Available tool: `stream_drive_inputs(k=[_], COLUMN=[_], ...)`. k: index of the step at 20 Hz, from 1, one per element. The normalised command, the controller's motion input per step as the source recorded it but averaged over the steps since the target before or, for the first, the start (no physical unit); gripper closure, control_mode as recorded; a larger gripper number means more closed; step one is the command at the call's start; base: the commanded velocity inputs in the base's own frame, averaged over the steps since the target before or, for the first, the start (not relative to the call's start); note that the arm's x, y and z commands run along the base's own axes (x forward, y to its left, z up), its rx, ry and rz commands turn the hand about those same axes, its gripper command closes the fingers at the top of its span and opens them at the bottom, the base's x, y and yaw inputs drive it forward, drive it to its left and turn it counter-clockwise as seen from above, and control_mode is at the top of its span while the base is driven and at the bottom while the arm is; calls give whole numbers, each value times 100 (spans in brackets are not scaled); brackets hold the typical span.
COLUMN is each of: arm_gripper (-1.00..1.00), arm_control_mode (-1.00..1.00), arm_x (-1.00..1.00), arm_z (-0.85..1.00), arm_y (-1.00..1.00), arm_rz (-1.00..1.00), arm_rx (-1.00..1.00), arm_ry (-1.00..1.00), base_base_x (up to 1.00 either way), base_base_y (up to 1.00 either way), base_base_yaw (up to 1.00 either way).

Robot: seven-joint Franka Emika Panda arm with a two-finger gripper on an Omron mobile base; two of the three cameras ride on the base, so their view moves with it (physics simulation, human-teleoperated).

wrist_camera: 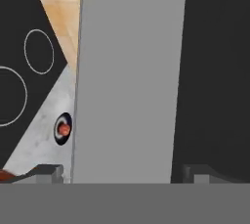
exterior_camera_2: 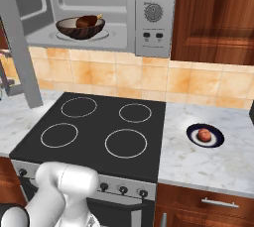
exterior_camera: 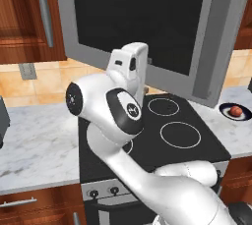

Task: Remove the peach from the bowl and place it on the small plate. Then place the bowl with only the steak in the microwave, close the door, and press the start button to microwave the steak.

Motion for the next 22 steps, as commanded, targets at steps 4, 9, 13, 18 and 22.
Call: stream_drive_inputs(k=[4, 9, 13, 18, 22], arm_gripper=[-100, -100, -100, -100, -100], arm_control_mode=[-100, -100, -100, -100, -100], arm_x=[73, 98, 98, 87, 73], arm_z=[0, 0, 7, 9, 23], arm_y=[-61, -16, -6, -6, 0], arm_rz=[31, 36, 34, 31, 23], arm_rx=[20, 12, 2, 2, 0], arm_ry=[-2, 0, 0, 0, 0], base_base_x=[0, 0, 0, 0, 0], base_base_y=[0, 0, 0, 0, 0], base_base_yaw=[0, 0, 0, 0, 0])
